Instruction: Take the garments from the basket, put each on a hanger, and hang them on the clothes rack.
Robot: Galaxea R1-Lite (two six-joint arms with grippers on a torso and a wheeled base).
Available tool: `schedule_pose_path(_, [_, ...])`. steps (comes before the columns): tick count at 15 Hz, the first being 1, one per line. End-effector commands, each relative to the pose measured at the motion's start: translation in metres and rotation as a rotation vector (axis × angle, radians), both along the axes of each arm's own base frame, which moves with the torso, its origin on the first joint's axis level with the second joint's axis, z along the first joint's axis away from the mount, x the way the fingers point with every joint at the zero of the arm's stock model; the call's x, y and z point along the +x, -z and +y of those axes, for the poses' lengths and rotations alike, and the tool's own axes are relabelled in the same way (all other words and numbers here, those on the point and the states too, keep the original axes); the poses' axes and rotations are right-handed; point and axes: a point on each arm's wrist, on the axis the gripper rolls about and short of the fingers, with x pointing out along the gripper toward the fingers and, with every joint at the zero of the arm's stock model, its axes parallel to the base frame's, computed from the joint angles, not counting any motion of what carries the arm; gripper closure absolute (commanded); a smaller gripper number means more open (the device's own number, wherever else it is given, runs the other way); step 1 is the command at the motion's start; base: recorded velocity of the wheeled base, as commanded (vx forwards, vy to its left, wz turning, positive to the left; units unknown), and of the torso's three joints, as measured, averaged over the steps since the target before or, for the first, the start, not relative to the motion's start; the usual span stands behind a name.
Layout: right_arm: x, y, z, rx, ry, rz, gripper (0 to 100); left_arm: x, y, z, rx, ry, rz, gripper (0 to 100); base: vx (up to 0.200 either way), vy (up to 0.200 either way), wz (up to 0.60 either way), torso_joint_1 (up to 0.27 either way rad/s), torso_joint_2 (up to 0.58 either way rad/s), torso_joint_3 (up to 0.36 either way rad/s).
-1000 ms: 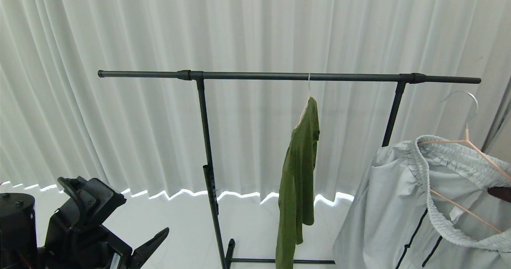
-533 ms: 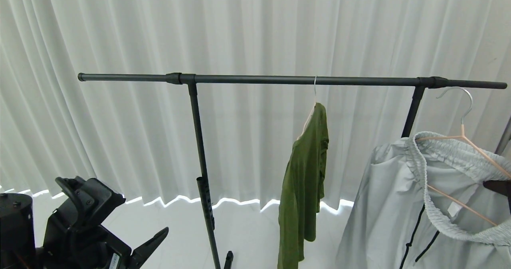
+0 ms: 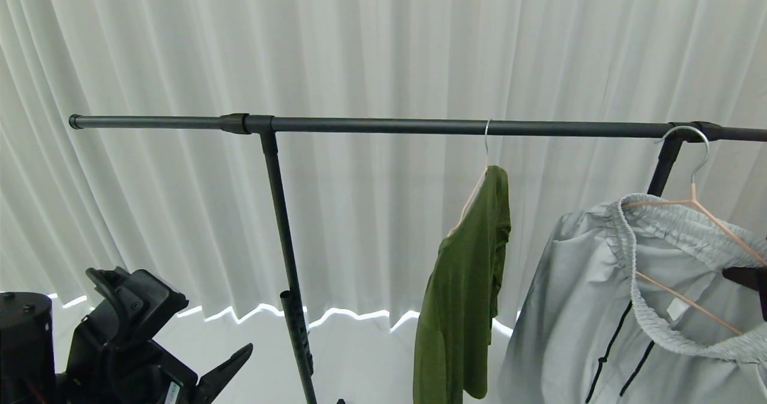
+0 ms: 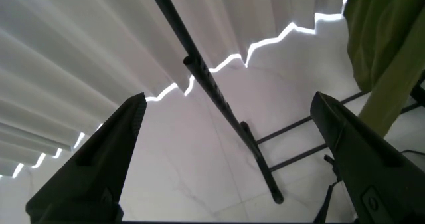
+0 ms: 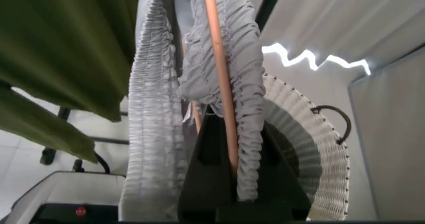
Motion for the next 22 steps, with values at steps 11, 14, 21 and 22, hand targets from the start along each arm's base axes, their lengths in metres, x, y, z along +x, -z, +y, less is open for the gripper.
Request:
schedule_pose_path(11, [0.113,-0.002,-0.002,0.048,-0.005,-0.095,100,0.004,-0.006,-0.001,-0.009,-0.003,-0.02,0,0.0,0.0,0.0,0.0,0.0,0.0])
schedule_pose_path(14, [0.15,0.007,-0.009,0.047,0.02,-0.065,100,0.004,-0.006,-0.001,-0.009,-0.006,-0.02,0,0.0,0.0,0.0,0.0,0.0,0.0])
schedule_pose_path(21, [0.167,0.024,-0.012,0.043,0.036,-0.012,100,0.004,-0.006,-0.001,-0.007,-0.004,-0.021,0,0.0,0.0,0.0,0.0,0.0,0.0])
schedule_pose_path(22, [0.167,0.024,-0.011,0.043,0.034,-0.012,100,0.004,-0.006,-0.001,-0.007,-0.004,-0.021,0,0.0,0.0,0.0,0.0,0.0,0.0])
